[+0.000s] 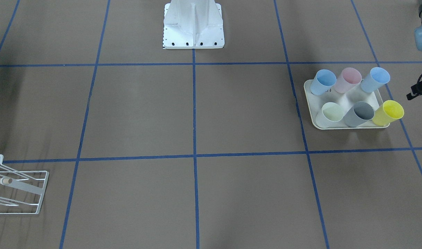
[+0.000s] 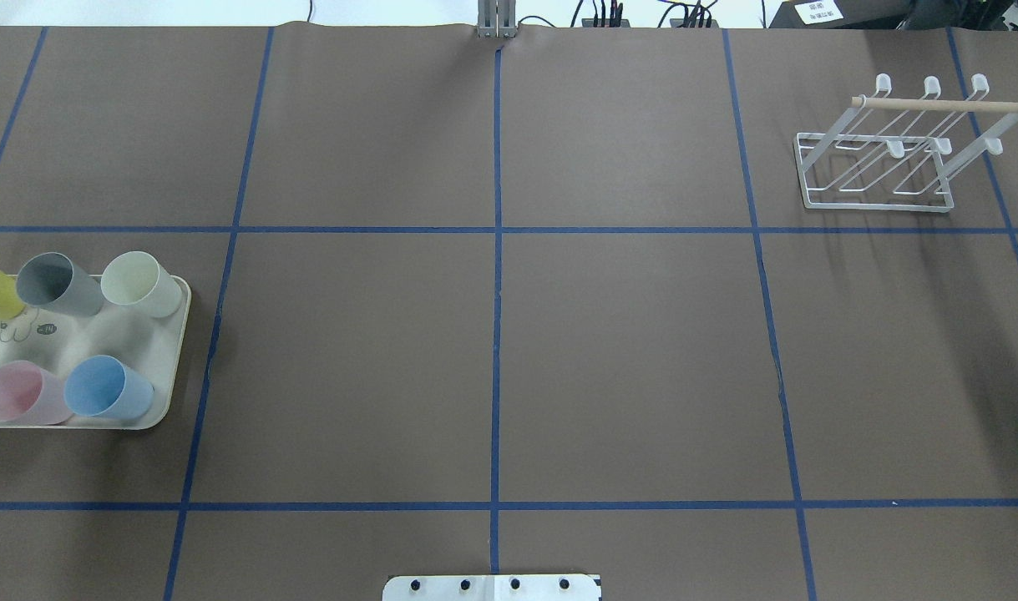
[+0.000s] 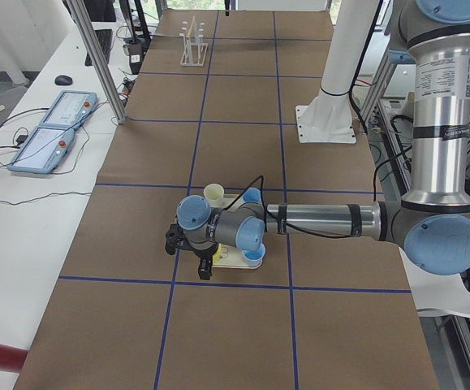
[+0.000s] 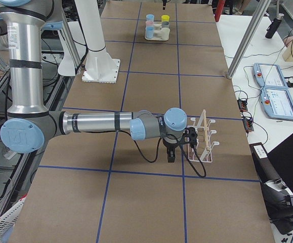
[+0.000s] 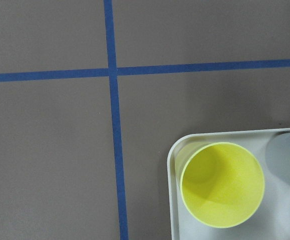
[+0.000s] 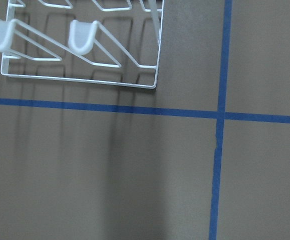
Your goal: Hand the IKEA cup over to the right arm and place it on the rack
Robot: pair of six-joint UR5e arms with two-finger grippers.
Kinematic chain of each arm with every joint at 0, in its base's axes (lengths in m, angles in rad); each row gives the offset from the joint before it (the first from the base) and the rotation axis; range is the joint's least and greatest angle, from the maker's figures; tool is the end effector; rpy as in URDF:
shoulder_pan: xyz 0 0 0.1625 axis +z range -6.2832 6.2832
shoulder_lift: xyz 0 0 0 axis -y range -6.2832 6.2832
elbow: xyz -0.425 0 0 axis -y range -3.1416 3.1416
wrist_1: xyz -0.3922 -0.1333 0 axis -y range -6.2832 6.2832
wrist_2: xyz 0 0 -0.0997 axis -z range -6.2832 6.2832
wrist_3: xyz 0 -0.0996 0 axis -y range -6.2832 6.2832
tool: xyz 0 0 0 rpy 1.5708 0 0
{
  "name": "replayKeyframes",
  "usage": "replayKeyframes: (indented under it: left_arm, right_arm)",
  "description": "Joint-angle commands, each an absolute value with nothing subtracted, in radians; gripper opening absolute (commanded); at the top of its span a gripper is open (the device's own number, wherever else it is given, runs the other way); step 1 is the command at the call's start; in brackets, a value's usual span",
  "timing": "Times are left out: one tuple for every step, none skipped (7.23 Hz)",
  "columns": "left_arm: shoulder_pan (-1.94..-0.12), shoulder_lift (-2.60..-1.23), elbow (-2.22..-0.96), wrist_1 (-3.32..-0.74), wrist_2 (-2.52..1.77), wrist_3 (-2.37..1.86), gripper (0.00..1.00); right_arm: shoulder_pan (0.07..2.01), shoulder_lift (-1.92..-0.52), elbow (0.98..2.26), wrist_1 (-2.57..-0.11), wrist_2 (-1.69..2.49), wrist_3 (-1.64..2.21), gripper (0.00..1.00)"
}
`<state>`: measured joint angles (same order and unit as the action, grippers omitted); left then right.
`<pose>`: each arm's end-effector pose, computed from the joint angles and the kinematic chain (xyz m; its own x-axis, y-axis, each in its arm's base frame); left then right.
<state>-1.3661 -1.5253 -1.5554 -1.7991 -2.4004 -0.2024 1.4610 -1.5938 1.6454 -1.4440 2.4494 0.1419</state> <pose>0.0393 -0.4838 0.6606 0.6634 0.0583 -0.7460 -0.0685 0.9975 0.0170 0.0024 -0.4945 0.6120 0.6284 -0.0653 0.7751 0.0191 0.9975 0.0685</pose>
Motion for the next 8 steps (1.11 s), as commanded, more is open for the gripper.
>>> replayKeyframes:
  left_arm:
    - [-1.359, -1.537, -1.517, -1.802, -2.424, -0.209, 0.97]
    - [-1.359, -1.572, -1.488, -1.801, -2.424, -0.209, 0.97]
    - [-1.35, -1.594, -1.445, -1.822, -2.422, -0.209, 0.98]
    - [-1.329, -1.601, -1.433, -1.853, -2.421, -0.21, 0.99]
    - [-1.292, -1.603, -1.424, -1.88, -2.419, -0.209, 0.99]
    - [-1.27, -1.601, -1.42, -1.891, -2.418, -0.209, 0.99]
    - [-1.256, -1.603, -1.39, -1.894, -2.418, -0.206, 0.99]
    - [-1.24, -1.603, -1.391, -1.898, -2.418, -0.203, 0.59]
  right_arm:
    - [1.444, -1.594, 1.644, -1.44, 2.465, 0.143, 0.99]
    - [1.442, -1.594, 1.649, -1.433, 2.471, 0.144, 0.99]
    - [1.44, -1.594, 1.648, -1.422, 2.477, 0.146, 0.99]
    - [1.437, -1.594, 1.646, -1.42, 2.476, 0.146, 0.99]
    - [1.437, -1.594, 1.649, -1.419, 2.477, 0.147, 0.99]
    - [1.437, -1.594, 1.649, -1.42, 2.477, 0.147, 0.99]
    - [1.434, -1.594, 1.646, -1.42, 2.476, 0.147, 0.99]
    - [1.43, -1.594, 1.646, -1.42, 2.476, 0.147, 0.99]
